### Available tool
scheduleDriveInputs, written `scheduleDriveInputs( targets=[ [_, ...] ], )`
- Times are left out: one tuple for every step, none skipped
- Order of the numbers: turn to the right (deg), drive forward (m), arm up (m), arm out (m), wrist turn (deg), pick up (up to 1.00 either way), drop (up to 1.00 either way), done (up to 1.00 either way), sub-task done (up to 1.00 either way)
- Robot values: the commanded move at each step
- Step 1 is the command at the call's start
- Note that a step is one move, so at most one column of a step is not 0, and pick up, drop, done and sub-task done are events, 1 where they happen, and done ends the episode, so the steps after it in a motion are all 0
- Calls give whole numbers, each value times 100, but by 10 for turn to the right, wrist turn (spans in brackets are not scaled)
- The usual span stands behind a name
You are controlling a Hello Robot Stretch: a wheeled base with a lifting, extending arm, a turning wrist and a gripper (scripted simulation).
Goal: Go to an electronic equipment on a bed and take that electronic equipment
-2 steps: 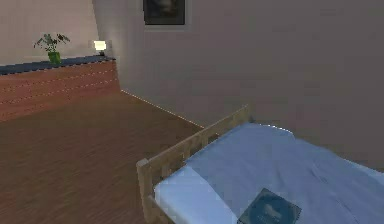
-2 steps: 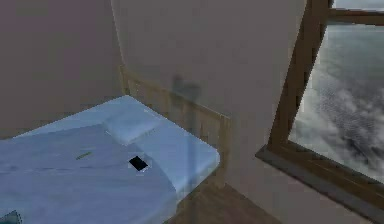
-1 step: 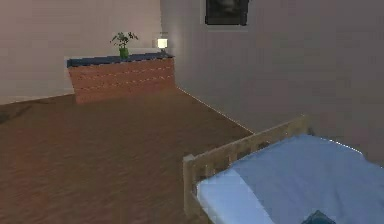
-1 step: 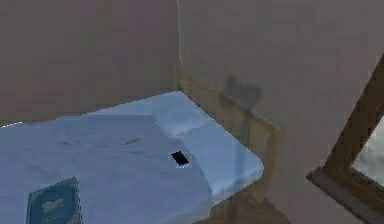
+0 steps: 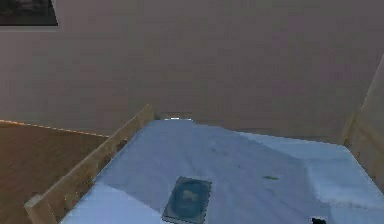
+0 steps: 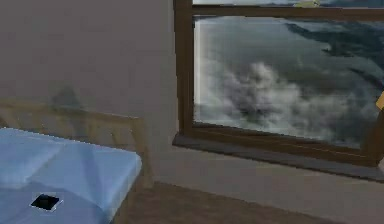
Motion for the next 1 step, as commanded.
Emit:
scheduleDriveInputs(
  targets=[
    [450, 0, 0, 0, 0, 0, 0, 0, 0]
  ],
)
